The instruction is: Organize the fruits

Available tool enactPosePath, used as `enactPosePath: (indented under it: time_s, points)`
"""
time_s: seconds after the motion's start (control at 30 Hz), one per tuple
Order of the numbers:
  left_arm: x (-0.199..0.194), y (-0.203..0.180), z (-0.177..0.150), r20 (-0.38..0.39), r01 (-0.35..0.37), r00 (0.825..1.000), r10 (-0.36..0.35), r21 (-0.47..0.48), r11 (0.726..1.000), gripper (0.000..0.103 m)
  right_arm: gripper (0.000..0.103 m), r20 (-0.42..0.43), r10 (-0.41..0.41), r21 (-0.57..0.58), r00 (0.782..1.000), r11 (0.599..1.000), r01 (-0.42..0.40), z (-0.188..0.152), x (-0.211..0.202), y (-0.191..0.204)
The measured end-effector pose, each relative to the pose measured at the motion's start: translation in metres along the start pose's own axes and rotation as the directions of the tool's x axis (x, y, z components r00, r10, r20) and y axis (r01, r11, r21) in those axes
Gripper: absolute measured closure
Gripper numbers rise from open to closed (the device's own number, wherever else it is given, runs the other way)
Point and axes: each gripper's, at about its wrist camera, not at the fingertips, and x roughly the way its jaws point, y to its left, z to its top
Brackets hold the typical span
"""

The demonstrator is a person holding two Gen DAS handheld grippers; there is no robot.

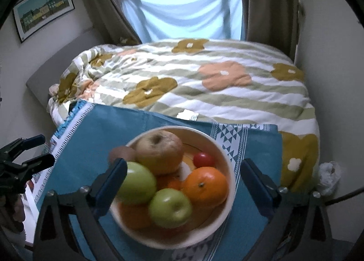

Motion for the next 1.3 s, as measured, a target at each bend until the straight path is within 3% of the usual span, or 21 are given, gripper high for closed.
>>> enactPosePath:
  time_s: [0.33, 0.67, 0.97, 1.3]
  points:
    - [-0.101, 0.037, -0.006, 0.122, -0.013, 0.992, 0.01, 0.027, 1.0, 0.0, 0.004, 0.079, -0.082, 0.05, 0.993, 0.996, 0.078, -0.013, -0.09, 0.084]
    - [-0.18, 0.073, -0.048, 0.167, -0.083, 0.983, 0.076, 0.037, 0.996, 0.0, 0.003, 0.059, -0.17, 0.153, 0.984, 0.975, 0.159, -0.056, -0.14, 0.17]
    - [-0.212, 0.087, -0.086, 0.178, -0.062, 0.982, 0.054, 0.042, 0.997, 0.0, 0.003, 0.079, -0.244, 0.161, 0.967, 0.96, 0.229, -0.084, -0.162, 0.211]
    - [-0.223, 0.084, -0.092, 0.208, -0.05, 0.977, 0.035, 0.065, 0.997, 0.0, 0.003, 0.095, -0.27, 0.184, 0.958, 0.951, 0.25, -0.092, -0.174, 0.221]
